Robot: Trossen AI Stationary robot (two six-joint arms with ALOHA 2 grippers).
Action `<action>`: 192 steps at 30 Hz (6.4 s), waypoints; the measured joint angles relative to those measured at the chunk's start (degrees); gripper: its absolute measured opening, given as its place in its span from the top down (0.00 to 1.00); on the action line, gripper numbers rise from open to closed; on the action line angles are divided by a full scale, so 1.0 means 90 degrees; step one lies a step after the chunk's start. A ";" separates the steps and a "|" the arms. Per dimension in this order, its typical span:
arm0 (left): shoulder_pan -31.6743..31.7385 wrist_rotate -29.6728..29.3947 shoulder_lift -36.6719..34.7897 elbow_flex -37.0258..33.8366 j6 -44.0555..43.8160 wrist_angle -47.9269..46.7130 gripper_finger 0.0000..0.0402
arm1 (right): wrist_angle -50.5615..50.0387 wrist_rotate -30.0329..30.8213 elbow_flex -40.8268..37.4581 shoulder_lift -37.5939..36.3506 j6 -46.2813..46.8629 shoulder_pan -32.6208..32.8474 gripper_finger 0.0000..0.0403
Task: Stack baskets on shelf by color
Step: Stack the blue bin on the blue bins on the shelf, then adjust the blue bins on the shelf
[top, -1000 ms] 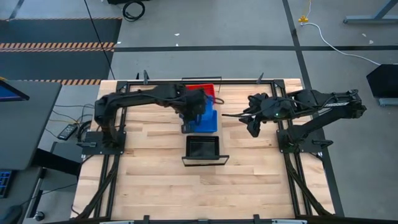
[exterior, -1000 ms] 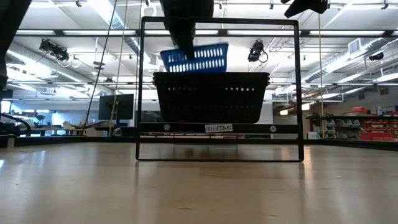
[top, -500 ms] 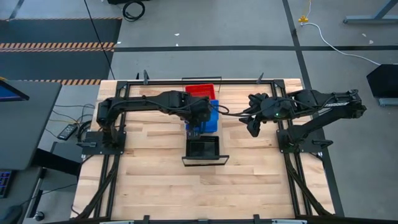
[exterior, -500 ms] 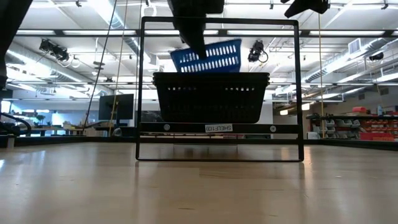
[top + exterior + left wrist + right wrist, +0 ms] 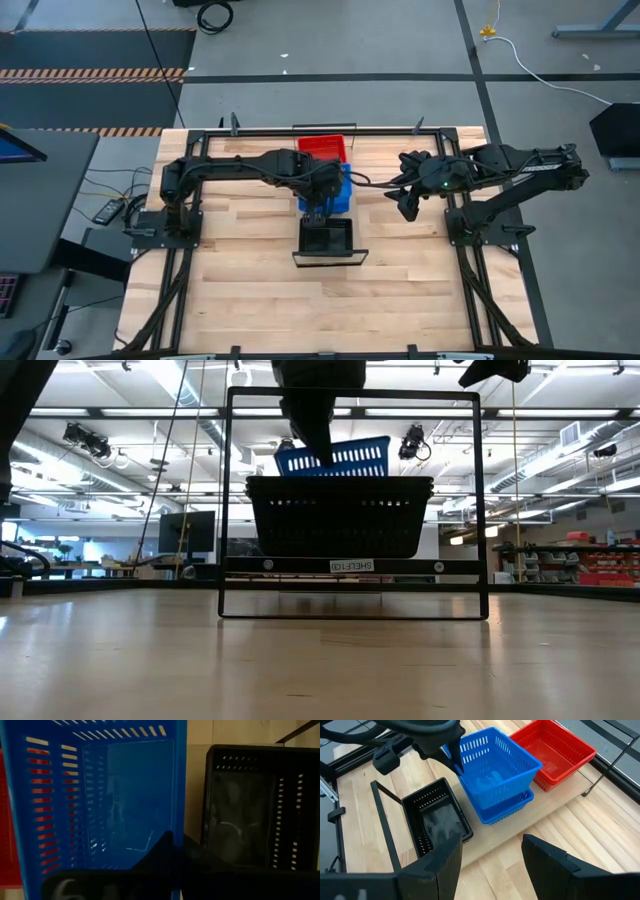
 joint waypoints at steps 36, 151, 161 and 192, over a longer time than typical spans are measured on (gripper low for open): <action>0.0036 0.0005 0.0359 -0.0010 0.0051 -0.0067 0.83 | -0.0016 0.0002 -0.0002 0.0001 -0.0005 0.0000 0.48; 0.0899 0.0705 -0.3393 -0.5241 0.0389 0.2831 0.97 | 0.2157 -0.2200 -0.1275 0.2207 -0.1353 -0.1999 0.55; 0.0903 0.0455 -0.3379 -0.5777 0.0320 0.3341 0.96 | 0.2238 -0.2375 -0.1275 0.2899 -0.1965 -0.2370 0.55; 0.0899 0.0313 -0.2584 -0.5630 -0.0797 0.4487 0.95 | 0.2524 -0.2205 -0.1275 0.3032 -0.1464 -0.2732 0.55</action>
